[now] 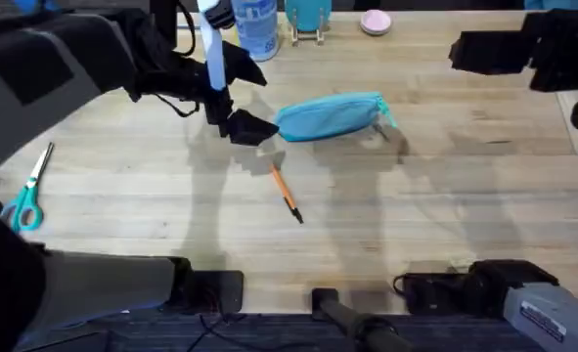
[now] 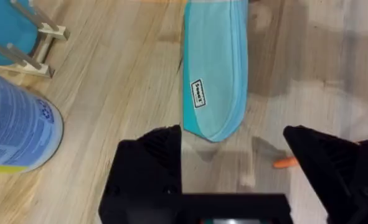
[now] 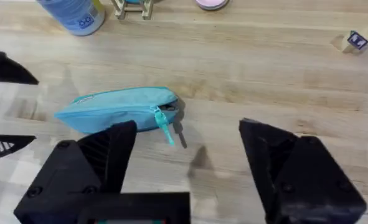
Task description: Unzip the bag, pick up the pens from the table one at a time and place them inside, then zip the bag closed.
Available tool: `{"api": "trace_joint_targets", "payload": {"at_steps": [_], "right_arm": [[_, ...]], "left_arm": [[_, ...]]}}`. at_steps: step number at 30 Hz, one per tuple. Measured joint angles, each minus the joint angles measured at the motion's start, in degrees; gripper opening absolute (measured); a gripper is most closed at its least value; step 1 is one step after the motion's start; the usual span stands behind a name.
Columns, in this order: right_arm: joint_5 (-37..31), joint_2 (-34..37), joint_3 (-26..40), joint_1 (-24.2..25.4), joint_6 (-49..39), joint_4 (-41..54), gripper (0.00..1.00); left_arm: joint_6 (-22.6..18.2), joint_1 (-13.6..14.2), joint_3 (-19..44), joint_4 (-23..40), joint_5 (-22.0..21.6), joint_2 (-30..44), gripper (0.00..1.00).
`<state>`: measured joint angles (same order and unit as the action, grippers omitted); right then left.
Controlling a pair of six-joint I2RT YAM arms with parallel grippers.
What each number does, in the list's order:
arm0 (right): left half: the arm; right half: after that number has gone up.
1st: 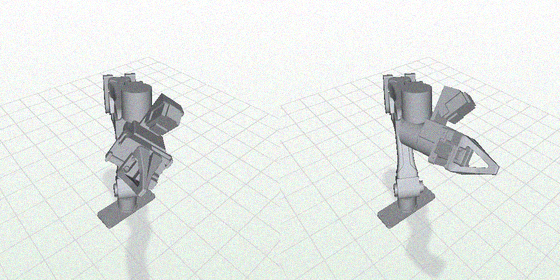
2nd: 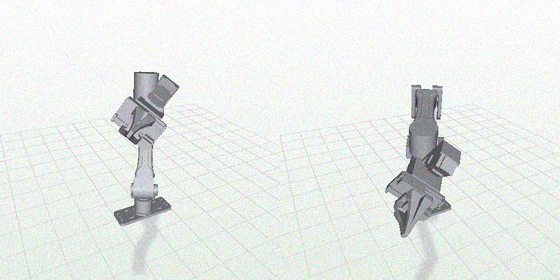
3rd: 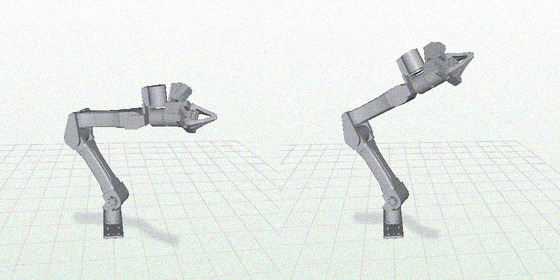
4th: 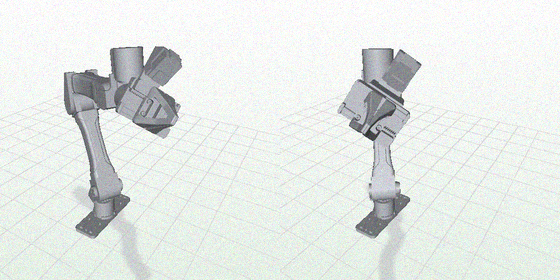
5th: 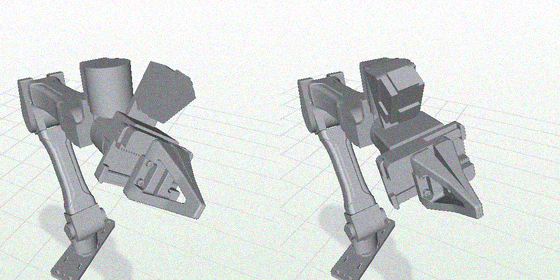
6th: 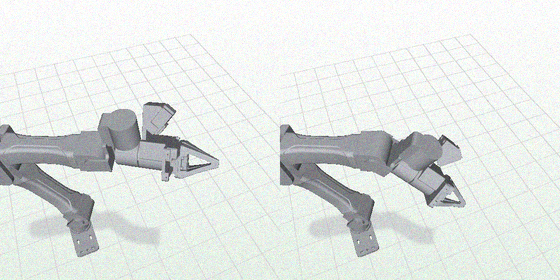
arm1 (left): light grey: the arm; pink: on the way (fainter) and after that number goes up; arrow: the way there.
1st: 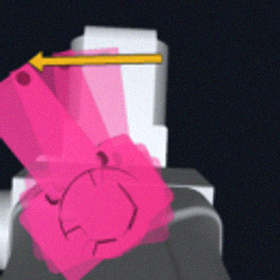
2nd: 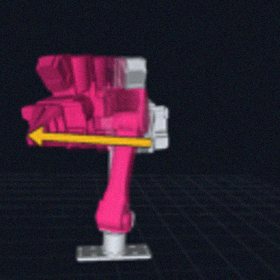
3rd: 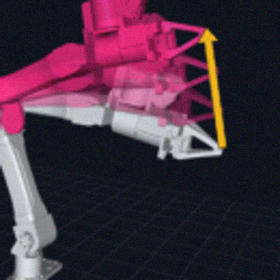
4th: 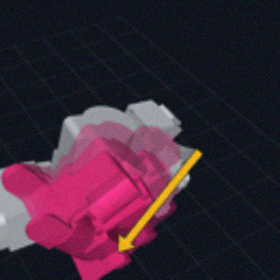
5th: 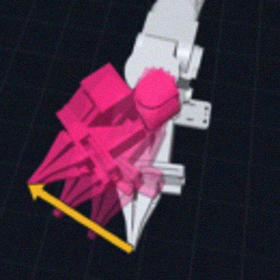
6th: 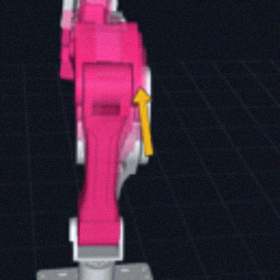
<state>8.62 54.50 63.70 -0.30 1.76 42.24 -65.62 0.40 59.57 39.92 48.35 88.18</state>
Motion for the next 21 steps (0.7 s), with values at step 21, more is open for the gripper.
{"api": "trace_joint_targets", "payload": {"at_steps": [21], "right_arm": [[-0.01,0.00,0.00,0.00,0.00,0.00,0.998]], "left_arm": [[-0.03,7.93,0.07,-8.27,1.62,9.62,0.945]]}}
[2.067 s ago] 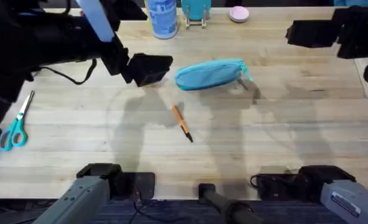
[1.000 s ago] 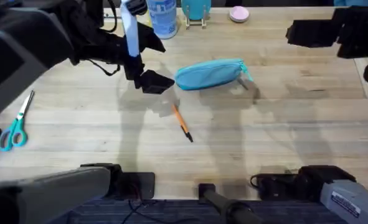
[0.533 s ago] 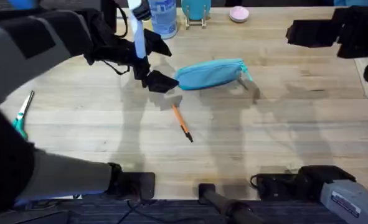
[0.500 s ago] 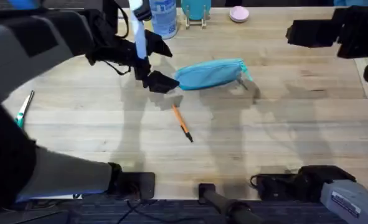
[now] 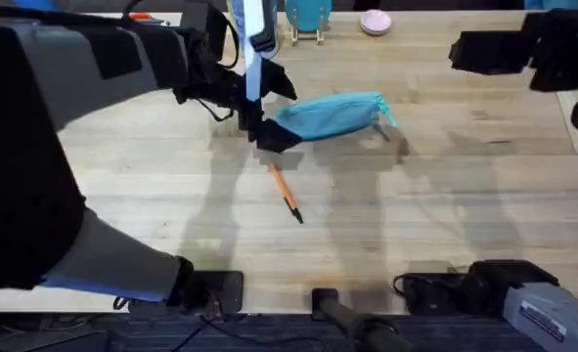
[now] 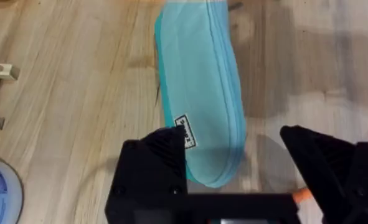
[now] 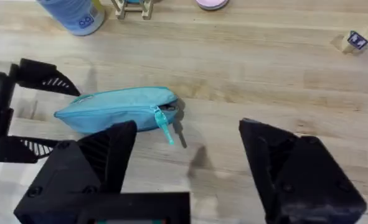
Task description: Unzip the bag, pick up the pens from the table one at a time and place them inside, then zip the bag closed.
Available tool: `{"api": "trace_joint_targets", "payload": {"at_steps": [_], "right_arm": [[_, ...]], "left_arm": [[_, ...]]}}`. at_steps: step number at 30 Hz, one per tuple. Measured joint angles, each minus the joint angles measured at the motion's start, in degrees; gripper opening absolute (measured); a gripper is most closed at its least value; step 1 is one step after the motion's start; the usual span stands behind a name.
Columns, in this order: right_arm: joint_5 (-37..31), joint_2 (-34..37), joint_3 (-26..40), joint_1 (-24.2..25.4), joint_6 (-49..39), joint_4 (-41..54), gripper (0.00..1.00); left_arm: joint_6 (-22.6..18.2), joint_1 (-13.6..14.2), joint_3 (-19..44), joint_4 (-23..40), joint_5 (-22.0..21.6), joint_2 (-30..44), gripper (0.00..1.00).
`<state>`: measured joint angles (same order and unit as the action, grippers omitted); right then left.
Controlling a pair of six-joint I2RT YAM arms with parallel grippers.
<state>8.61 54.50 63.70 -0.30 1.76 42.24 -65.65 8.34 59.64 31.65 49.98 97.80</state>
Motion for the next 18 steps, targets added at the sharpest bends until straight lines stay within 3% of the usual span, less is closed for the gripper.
{"api": "trace_joint_targets", "payload": {"at_steps": [9,13,18], "right_arm": [[0.01,-0.01,0.00,0.00,0.00,-0.01,0.998],[0.01,-0.01,0.00,0.00,0.00,0.00,0.998],[0.01,0.00,0.00,0.00,0.00,-0.02,0.997]], "left_arm": [[0.02,0.00,0.00,0.87,-0.31,0.00,0.825],[-0.07,0.00,0.00,0.92,-0.60,0.00,0.397],[-0.26,0.00,0.11,0.56,-1.22,0.00,0.074]]}}
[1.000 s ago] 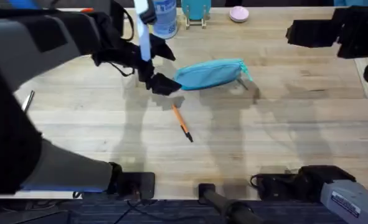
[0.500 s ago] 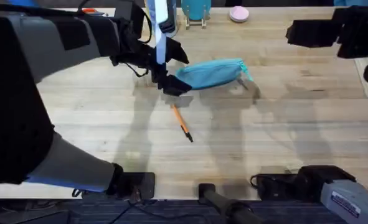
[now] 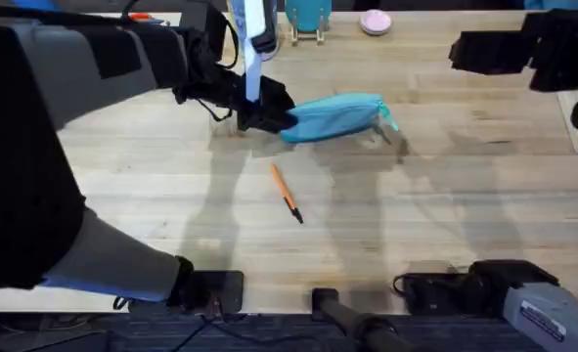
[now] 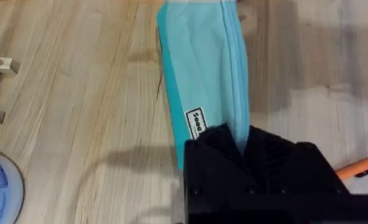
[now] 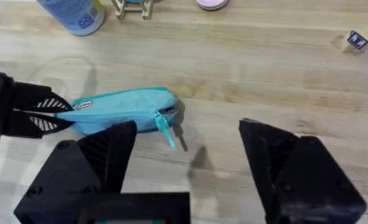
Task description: Unzip the bag, pick up the pens from the table one at a time and place them inside, then zip the bag closed.
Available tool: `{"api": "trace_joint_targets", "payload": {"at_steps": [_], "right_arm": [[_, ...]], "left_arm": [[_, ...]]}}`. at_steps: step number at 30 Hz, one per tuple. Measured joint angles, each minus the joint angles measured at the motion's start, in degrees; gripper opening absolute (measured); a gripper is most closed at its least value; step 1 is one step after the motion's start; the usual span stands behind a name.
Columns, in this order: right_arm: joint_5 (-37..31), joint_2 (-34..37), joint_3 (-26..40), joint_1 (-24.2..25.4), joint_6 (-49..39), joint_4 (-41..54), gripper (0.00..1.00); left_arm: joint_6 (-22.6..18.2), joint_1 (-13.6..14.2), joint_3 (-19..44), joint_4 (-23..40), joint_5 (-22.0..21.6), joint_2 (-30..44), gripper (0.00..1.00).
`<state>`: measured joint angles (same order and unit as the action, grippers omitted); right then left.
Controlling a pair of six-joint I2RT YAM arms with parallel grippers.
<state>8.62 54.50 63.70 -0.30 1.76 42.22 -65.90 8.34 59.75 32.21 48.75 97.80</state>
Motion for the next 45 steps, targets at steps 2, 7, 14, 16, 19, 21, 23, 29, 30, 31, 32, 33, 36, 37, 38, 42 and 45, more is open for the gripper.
{"api": "trace_joint_targets", "payload": {"at_steps": [2,7,14,16,19,21,23,29,30,31,32,33,36,37,38,42,45], "right_arm": [[0.00,-0.01,0.00,0.00,0.00,0.02,0.997],[0.00,0.00,0.00,0.00,0.00,0.00,0.997],[0.00,-0.02,0.00,0.00,0.00,0.02,0.998],[0.00,-0.02,0.00,0.00,0.00,0.12,0.998],[-0.08,-0.02,0.00,0.00,0.00,1.84,0.998],[-0.32,0.00,0.00,0.00,0.02,3.44,0.998],[-0.27,0.10,0.02,0.00,0.00,4.81,0.998],[1.87,2.36,0.11,0.00,0.01,10.01,0.998],[2.14,2.84,0.11,0.00,0.02,10.85,0.998],[2.22,3.21,0.11,0.00,0.19,11.50,0.997],[2.37,3.59,0.11,0.00,0.51,12.10,0.997],[2.53,3.95,0.11,0.00,0.95,12.54,0.997],[2.88,4.90,0.11,0.00,2.26,13.30,0.997],[3.00,5.13,0.11,0.00,2.67,13.35,0.997],[3.02,5.35,0.11,0.00,2.99,13.34,0.997],[3.04,5.68,0.11,0.00,3.87,13.35,0.997],[3.04,5.66,0.11,0.00,4.10,13.35,0.997]], "left_arm": [[-0.09,0.00,0.00,0.05,-0.13,0.00,0.047],[-0.09,0.00,0.00,0.06,-0.13,0.00,0.045],[-0.09,0.00,0.00,0.06,-0.13,0.00,0.044],[-0.09,0.00,0.00,0.09,-0.13,0.00,0.044],[-0.10,0.00,0.00,0.09,-0.13,0.00,0.044],[-0.11,0.00,0.00,0.07,-0.13,0.00,0.044],[-0.10,0.00,0.00,0.07,-0.13,0.00,0.044],[-0.09,0.00,0.00,0.08,-0.13,0.00,0.044],[-0.09,0.00,0.00,0.09,-0.13,-0.02,0.044],[-0.09,0.00,0.00,0.09,-0.13,0.00,0.044],[-0.09,0.00,0.00,0.09,-0.13,0.00,0.044],[-0.09,0.00,0.00,0.09,-0.13,0.00,0.044],[-0.10,0.00,0.00,0.09,-0.13,0.00,0.044],[-0.09,0.00,0.00,0.09,-0.14,0.00,0.044],[-0.09,0.00,0.00,0.09,-0.13,0.00,0.044],[-0.11,0.00,0.00,0.09,-0.13,0.00,0.043],[-0.09,0.00,0.00,0.09,-0.13,0.00,0.043]]}}
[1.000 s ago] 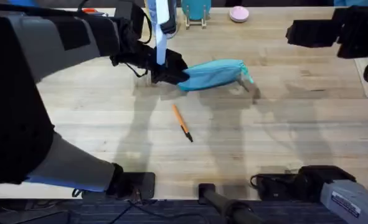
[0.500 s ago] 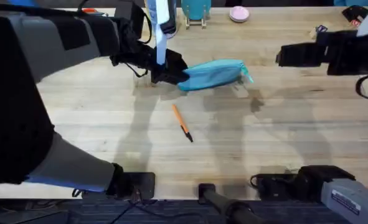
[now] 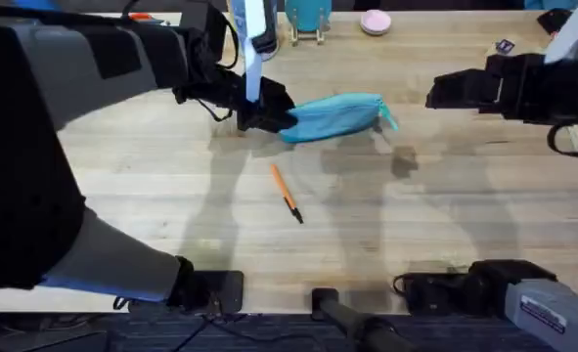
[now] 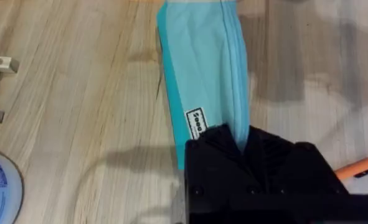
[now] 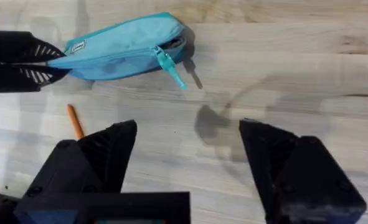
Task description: Unzip the bag, pick up the pens from the table one at a time and place them inside, then zip the bag closed.
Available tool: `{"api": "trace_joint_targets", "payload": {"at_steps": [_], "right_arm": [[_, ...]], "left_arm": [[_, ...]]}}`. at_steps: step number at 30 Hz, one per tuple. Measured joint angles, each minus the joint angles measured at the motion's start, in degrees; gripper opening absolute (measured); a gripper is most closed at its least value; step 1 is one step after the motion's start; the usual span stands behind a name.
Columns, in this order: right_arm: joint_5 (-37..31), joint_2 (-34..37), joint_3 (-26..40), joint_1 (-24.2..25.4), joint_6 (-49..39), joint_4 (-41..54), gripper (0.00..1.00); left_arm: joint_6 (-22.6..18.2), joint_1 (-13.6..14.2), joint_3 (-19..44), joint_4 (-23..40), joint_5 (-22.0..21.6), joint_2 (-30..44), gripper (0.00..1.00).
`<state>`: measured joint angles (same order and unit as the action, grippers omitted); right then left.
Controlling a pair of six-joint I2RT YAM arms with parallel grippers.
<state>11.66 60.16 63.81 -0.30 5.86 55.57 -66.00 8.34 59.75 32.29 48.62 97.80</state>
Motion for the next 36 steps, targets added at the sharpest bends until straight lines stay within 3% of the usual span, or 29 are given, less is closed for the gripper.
{"api": "trace_joint_targets", "payload": {"at_steps": [18,28,36], "right_arm": [[0.00,0.94,0.02,0.00,0.16,-1.87,0.997],[0.17,9.10,0.04,0.00,0.14,-3.16,0.997],[4.08,14.84,0.04,-1.63,-0.85,-7.12,0.997]], "left_arm": [[0.00,0.00,0.00,0.00,0.00,0.00,0.043],[-0.01,0.00,0.00,0.00,0.00,0.00,0.043],[-0.02,0.00,0.00,0.00,0.00,0.00,0.043]]}}
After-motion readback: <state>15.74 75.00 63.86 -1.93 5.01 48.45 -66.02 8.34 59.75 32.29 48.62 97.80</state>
